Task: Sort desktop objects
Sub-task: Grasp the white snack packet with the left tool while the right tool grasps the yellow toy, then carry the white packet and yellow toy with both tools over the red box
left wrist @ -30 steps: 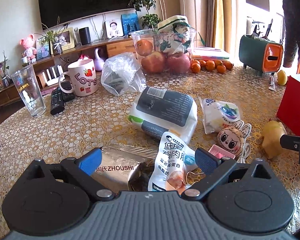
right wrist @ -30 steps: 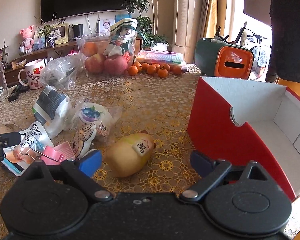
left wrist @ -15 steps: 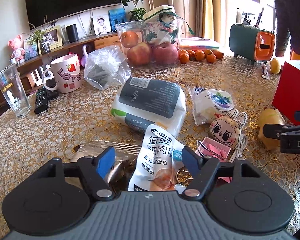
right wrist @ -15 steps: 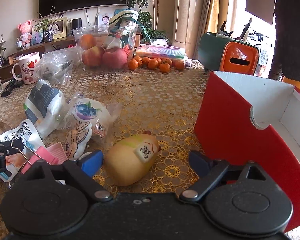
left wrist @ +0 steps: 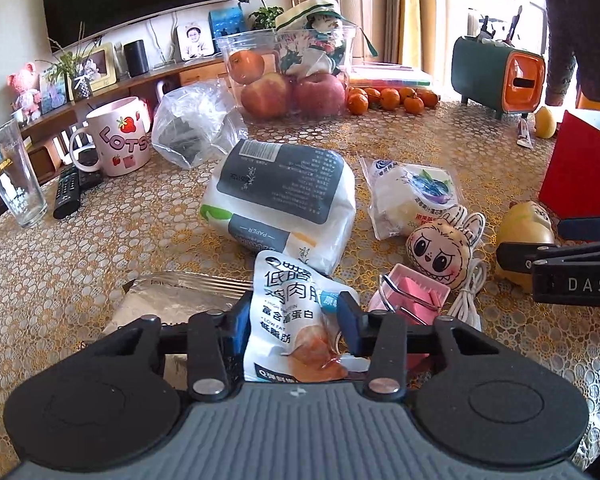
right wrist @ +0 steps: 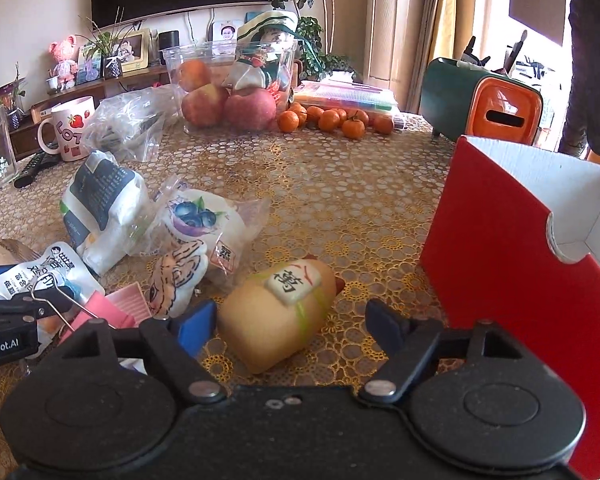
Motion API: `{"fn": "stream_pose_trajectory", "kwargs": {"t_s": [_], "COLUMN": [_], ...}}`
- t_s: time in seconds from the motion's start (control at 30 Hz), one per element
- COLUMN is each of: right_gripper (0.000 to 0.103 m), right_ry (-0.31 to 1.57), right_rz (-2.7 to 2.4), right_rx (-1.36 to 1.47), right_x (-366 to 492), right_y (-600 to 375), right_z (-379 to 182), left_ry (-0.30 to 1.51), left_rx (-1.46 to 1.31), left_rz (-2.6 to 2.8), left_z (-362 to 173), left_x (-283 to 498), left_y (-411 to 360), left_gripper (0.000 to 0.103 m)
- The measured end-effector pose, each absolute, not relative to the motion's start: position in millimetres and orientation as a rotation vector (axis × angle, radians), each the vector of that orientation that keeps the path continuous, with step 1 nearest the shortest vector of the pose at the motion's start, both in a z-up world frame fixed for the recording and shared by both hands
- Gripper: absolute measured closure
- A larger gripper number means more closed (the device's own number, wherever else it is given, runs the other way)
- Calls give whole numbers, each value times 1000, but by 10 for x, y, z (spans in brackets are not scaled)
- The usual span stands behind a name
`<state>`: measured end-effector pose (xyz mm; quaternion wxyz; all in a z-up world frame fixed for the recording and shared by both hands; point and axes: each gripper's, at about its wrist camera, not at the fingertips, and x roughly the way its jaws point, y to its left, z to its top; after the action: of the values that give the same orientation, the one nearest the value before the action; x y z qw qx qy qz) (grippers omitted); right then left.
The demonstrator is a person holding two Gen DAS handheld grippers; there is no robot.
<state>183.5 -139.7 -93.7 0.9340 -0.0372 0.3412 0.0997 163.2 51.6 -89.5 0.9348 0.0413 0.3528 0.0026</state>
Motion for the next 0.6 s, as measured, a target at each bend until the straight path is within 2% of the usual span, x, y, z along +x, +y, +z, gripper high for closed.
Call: {"fn": "stream_pose_trajectory", "kwargs": {"t_s": [0.13,0.47,0.6], "right_gripper": [45,47,47], "right_ry": [701,687,691], "right_rz": [213,205,206], "right_rx": [-72,-57,-52], "right_x": [1838,1733,1652], "right_y": [-1390,-1467,-1515], "right_z": [-939,-863,-803], "left_ry": [723,692,685], "left_rx": [56,18,3], "left_rz": [14,10,2], "left_z": [-887,-843,-785], "left_x": [1639,1554,1495], "left_y": [560,551,528], "left_gripper": [69,76,84]}}
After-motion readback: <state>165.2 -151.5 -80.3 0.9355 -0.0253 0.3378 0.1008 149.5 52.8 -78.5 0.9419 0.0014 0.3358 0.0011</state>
